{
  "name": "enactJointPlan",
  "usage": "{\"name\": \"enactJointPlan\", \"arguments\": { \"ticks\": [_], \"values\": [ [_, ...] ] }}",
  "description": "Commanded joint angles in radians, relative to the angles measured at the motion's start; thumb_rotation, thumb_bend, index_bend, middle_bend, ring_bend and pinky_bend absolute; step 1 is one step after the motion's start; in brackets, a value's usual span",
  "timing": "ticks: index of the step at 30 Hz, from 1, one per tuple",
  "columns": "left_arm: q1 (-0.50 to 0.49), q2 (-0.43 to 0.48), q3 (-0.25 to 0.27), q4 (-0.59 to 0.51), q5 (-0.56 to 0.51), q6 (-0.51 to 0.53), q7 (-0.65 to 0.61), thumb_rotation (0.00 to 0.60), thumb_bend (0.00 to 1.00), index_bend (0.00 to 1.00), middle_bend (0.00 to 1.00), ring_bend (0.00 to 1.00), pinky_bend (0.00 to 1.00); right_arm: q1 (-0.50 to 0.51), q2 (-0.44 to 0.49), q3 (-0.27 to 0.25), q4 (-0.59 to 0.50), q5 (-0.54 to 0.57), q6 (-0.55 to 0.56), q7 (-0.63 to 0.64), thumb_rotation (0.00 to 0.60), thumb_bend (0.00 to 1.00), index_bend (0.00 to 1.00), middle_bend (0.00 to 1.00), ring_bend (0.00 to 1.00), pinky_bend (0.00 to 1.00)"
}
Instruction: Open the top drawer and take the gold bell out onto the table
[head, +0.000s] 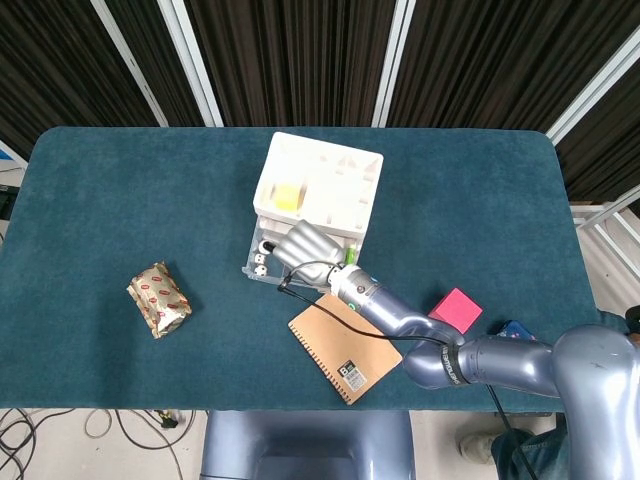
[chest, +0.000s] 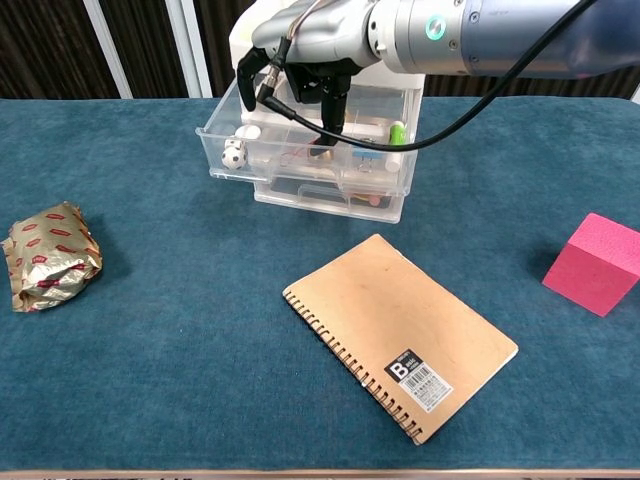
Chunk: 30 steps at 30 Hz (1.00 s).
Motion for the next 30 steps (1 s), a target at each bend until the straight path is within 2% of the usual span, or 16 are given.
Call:
{"name": "enactJointPlan", "arguments": {
  "ticks": [1,13,30],
  "values": [
    [0.000,0.000,0.000,0.000,0.000,-0.001,0.000,0.600,0.20,0.10,0.00,0.00,0.00,-0.002,-0.003,0.004,0.010,-0.018,-0.004,0.005,0.600,0.24,0.31,0.96,1.00,1.00],
    [0.000,0.001,0.000,-0.001,-0.002,-0.002,0.001,0.600,0.20,0.10,0.00,0.00,0.00,0.000,0.005,0.004,0.038,-0.094,-0.039,0.020,0.600,0.24,0.32,0.96,1.00,1.00],
    [0.001,0.001,-0.002,-0.001,-0.009,-0.002,0.005,0.600,0.20,0.10,0.00,0.00,0.00,-0.030,0.019,0.000,0.084,-0.286,-0.037,0.178,0.600,0.24,0.32,0.97,1.00,1.00]
  ]
}}
